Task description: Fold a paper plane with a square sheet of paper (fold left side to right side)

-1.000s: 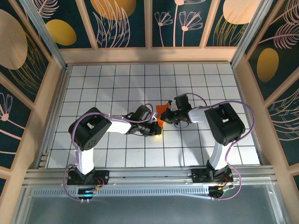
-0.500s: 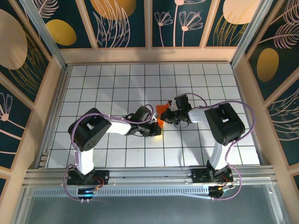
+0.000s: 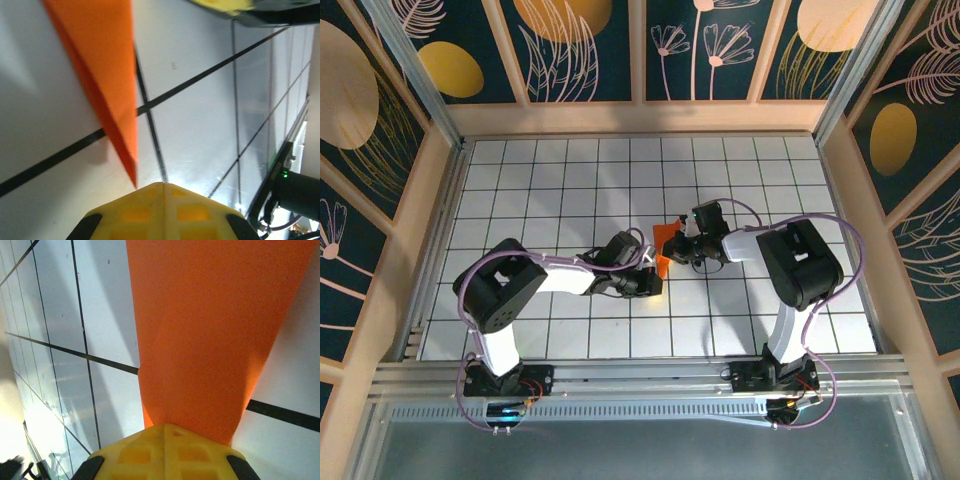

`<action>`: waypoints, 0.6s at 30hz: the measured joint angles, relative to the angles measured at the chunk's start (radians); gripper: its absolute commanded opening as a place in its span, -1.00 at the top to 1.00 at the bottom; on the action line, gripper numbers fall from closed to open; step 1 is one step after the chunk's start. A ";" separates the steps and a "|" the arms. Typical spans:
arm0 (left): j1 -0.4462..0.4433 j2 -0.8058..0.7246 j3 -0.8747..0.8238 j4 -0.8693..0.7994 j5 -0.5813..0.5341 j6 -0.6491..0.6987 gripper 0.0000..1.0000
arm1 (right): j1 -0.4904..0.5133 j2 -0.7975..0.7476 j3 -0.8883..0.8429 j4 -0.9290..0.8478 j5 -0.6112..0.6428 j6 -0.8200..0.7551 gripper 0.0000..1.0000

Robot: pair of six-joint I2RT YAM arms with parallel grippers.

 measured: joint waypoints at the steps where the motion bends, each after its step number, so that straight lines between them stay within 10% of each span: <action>1: 0.001 -0.010 0.003 -0.001 0.002 0.000 0.87 | 0.000 0.000 0.000 0.000 0.000 0.000 1.00; 18: 0.062 0.103 0.164 -0.048 0.017 0.051 0.89 | 0.003 0.002 0.000 0.008 0.001 0.000 1.00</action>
